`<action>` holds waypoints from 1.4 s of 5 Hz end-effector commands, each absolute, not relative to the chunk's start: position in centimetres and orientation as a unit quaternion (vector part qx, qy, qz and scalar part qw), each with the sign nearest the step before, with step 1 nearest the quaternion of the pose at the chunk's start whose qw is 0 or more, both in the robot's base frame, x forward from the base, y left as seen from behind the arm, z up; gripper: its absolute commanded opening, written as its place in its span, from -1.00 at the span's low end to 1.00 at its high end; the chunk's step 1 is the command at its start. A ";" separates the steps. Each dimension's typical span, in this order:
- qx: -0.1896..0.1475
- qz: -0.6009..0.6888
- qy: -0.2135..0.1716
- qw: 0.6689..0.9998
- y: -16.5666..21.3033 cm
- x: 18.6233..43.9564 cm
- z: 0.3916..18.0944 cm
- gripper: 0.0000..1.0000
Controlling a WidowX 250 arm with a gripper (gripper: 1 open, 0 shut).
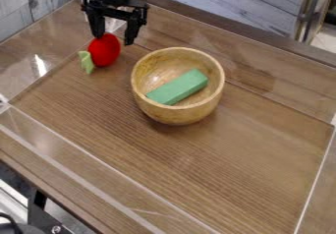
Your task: Move the red fruit to the right
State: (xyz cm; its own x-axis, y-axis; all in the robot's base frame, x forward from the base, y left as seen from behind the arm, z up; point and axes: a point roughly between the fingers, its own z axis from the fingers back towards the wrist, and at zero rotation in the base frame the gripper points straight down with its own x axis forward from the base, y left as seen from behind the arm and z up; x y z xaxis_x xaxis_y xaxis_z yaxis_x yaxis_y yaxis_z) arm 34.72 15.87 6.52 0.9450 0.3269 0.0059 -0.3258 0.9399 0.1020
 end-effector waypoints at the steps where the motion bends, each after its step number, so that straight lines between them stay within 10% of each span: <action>1: 0.062 0.171 -0.011 0.983 17.0 35.4 7.9 1.00; 2: 0.064 0.162 -0.004 0.985 16.2 35.5 6.6 -1.00; 7: -0.010 0.080 -0.061 0.995 6.3 34.9 13.9 -1.00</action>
